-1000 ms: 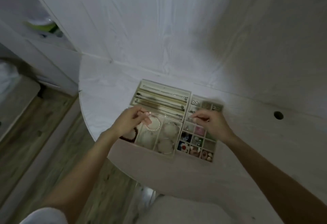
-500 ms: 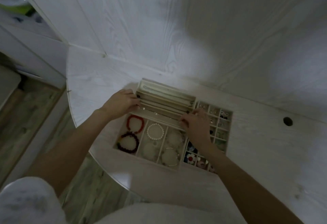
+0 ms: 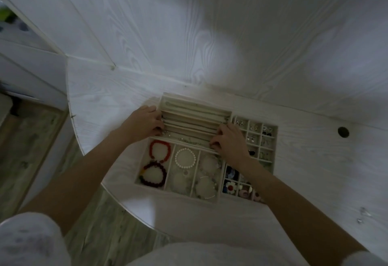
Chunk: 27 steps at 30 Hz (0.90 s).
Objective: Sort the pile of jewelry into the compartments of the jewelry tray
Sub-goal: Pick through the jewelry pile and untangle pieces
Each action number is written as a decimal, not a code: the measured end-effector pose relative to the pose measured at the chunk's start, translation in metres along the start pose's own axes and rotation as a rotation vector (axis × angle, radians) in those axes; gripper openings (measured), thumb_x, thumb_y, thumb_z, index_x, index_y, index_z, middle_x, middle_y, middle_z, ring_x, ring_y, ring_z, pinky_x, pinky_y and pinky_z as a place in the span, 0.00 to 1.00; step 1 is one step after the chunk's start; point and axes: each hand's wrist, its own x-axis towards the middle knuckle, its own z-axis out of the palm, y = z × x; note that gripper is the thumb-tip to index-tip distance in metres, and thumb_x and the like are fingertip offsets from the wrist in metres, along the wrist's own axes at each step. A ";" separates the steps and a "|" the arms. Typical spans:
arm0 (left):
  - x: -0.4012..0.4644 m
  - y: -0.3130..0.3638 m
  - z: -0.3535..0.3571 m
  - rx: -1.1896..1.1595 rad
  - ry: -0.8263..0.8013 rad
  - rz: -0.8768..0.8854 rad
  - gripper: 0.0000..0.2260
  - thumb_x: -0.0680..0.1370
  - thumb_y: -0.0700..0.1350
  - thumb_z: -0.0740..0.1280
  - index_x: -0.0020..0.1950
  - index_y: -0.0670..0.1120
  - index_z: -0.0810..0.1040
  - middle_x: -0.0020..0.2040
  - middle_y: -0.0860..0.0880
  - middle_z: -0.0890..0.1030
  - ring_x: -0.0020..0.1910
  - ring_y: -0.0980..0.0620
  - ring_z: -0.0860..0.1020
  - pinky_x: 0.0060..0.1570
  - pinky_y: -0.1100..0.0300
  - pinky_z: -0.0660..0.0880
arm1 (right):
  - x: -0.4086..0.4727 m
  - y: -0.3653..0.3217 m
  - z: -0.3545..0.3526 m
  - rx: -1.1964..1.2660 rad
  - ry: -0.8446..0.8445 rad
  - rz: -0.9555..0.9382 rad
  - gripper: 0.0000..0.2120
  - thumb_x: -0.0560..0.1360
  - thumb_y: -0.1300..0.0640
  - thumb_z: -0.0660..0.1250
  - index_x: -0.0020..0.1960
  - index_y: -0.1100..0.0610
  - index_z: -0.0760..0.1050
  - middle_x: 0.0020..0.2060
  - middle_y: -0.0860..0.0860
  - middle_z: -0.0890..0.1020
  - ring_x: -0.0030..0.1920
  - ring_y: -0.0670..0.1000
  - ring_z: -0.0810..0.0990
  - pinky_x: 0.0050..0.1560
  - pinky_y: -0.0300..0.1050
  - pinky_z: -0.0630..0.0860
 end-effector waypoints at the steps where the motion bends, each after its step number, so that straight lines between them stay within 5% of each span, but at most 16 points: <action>1: 0.002 0.000 -0.002 0.004 -0.014 0.012 0.10 0.60 0.47 0.81 0.36 0.51 0.83 0.36 0.50 0.77 0.40 0.52 0.67 0.35 0.60 0.70 | 0.002 0.001 -0.001 -0.009 -0.027 -0.019 0.07 0.61 0.57 0.80 0.33 0.50 0.82 0.34 0.51 0.75 0.38 0.55 0.74 0.39 0.46 0.71; 7: 0.005 -0.002 -0.005 0.031 -0.048 0.065 0.11 0.60 0.46 0.81 0.35 0.52 0.82 0.37 0.50 0.76 0.40 0.52 0.67 0.37 0.59 0.65 | 0.017 0.001 -0.009 -0.142 -0.131 -0.194 0.09 0.56 0.57 0.80 0.29 0.48 0.80 0.32 0.49 0.73 0.37 0.53 0.73 0.40 0.41 0.64; 10: 0.007 -0.003 -0.006 0.016 -0.065 0.082 0.11 0.58 0.45 0.82 0.33 0.52 0.81 0.36 0.51 0.77 0.40 0.52 0.68 0.38 0.60 0.60 | 0.018 0.006 -0.008 -0.213 -0.156 -0.225 0.09 0.54 0.57 0.80 0.28 0.49 0.80 0.33 0.49 0.75 0.38 0.53 0.75 0.40 0.42 0.68; 18: 0.008 -0.008 -0.015 -0.057 -0.056 0.107 0.09 0.60 0.48 0.81 0.35 0.54 0.83 0.36 0.53 0.78 0.41 0.55 0.65 0.38 0.61 0.60 | 0.013 0.016 -0.011 -0.094 -0.106 -0.172 0.08 0.59 0.56 0.80 0.31 0.50 0.81 0.35 0.50 0.75 0.39 0.54 0.75 0.39 0.46 0.74; 27: 0.026 0.007 -0.012 0.022 -0.171 0.202 0.10 0.58 0.47 0.81 0.31 0.54 0.81 0.34 0.53 0.75 0.37 0.50 0.76 0.41 0.60 0.62 | 0.013 0.013 -0.003 -0.109 -0.117 -0.139 0.08 0.60 0.53 0.80 0.32 0.52 0.81 0.35 0.51 0.75 0.40 0.54 0.75 0.39 0.45 0.72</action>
